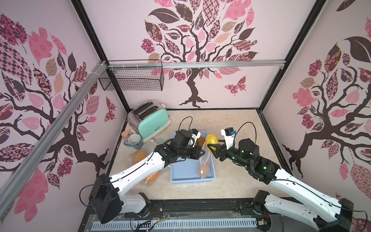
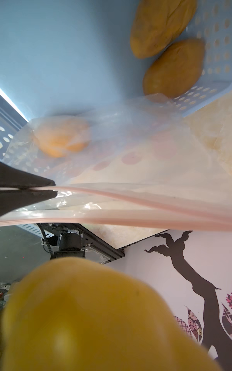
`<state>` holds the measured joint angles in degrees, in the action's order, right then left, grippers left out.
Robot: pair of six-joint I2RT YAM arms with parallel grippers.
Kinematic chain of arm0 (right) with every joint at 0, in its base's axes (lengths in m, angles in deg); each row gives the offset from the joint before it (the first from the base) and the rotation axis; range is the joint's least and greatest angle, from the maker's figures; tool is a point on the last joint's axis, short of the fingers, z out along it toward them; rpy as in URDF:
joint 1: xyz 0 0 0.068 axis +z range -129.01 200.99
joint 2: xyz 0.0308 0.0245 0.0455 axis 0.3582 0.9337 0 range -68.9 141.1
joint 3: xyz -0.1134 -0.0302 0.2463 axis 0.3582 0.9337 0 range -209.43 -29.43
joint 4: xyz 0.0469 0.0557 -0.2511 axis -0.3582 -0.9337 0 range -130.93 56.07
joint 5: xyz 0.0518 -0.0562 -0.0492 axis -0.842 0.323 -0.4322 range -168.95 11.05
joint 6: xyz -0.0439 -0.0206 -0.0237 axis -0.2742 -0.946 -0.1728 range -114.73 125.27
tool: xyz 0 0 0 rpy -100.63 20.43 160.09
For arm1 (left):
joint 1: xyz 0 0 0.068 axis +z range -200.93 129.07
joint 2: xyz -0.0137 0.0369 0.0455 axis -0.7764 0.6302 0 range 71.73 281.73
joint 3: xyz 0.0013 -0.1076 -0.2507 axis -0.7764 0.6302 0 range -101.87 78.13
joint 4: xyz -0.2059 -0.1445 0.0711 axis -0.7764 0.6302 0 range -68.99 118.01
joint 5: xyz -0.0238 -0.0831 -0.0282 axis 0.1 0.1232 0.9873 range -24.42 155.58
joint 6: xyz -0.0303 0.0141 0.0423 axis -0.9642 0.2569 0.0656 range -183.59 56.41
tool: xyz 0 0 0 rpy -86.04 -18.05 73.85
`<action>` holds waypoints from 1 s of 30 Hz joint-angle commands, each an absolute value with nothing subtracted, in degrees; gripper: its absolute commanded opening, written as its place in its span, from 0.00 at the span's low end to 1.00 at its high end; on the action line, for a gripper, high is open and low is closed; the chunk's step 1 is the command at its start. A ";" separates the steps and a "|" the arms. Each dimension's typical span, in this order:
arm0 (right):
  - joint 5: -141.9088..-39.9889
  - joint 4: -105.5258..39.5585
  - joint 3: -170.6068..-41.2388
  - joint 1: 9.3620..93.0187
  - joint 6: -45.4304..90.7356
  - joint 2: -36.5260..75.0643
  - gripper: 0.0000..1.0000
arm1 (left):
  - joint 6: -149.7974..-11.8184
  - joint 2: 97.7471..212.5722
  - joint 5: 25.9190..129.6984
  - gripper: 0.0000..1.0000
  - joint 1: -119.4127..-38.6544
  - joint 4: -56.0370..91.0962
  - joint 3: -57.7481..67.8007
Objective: Put the potatoes into a zipper bag and zip it
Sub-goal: Place the potato into the zipper food storage bag.
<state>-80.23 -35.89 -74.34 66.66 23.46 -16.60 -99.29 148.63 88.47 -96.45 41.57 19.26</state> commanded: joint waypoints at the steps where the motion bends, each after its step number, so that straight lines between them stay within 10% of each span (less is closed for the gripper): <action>1: -82.25 -31.75 -74.26 66.52 24.09 -15.00 0.48 | -103.79 150.05 93.81 0.00 -96.99 31.04 22.85; 30: -74.04 -39.12 -68.71 66.58 20.11 -10.70 0.47 | -106.24 145.16 85.88 0.00 -97.17 31.03 25.08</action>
<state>-75.20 -36.50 -67.98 66.29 21.23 -11.14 -107.09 146.32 87.97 -97.11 30.36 25.75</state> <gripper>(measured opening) 0.562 0.047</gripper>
